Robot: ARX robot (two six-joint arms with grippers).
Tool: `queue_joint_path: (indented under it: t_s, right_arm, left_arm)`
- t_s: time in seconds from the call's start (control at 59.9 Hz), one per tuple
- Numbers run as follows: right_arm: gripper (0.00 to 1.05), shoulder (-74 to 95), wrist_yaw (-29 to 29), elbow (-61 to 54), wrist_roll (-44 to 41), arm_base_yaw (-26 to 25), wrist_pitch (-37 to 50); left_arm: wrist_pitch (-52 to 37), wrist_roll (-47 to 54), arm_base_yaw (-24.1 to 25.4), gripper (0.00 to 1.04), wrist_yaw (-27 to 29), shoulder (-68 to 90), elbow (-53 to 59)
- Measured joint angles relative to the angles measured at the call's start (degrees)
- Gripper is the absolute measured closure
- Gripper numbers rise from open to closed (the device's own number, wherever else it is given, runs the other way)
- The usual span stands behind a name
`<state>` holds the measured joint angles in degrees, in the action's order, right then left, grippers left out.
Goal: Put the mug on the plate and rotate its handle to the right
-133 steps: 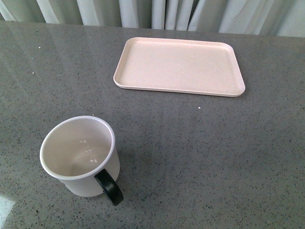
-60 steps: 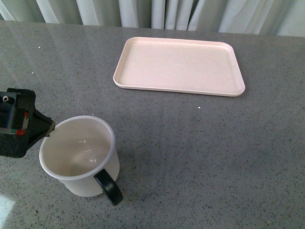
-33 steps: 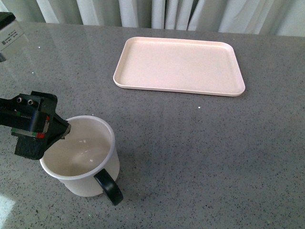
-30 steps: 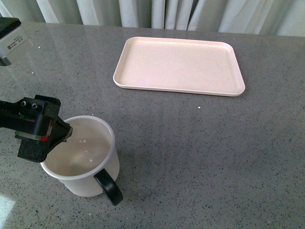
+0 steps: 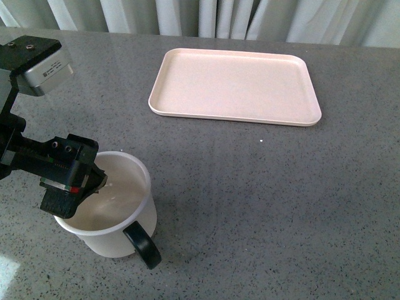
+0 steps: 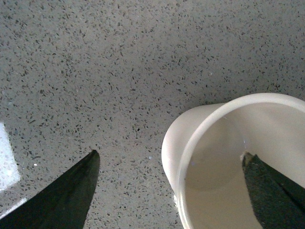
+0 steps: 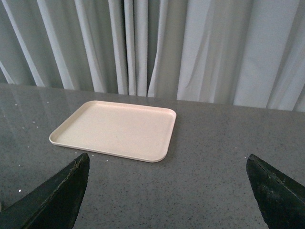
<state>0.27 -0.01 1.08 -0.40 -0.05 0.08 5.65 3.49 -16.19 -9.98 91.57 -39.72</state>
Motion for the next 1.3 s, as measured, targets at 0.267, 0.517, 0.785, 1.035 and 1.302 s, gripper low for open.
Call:
queue_joint_path:
  t_s: [0.267, 0.517, 0.785, 1.035, 1.302]
  right_arm:
    - [0.09, 0.0, 0.0, 0.0, 0.0, 0.0, 0.0]
    - [0.09, 0.0, 0.02, 0.0, 0.0, 0.0, 0.0]
    - [0.09, 0.0, 0.0, 0.0, 0.0, 0.0, 0.0]
    - [0.09, 0.0, 0.02, 0.0, 0.0, 0.0, 0.0]
    - [0.09, 0.0, 0.0, 0.0, 0.0, 0.0, 0.0]
  left_arm:
    - [0.63, 0.79, -0.87, 0.46, 0.15, 1.68, -0.85]
    - [1.62, 1.2, -1.29, 0.87, 0.17, 2.19, -1.2]
    - [5.77, 1.2, -1.29, 1.03, -0.11, -0.07, -3.3]
    - [9.6, 1.22, -1.62, 1.03, 0.96, 0.72, -12.26]
    - [13.73, 0.72, -3.34, 1.03, 1.16, 11.63, -29.81]
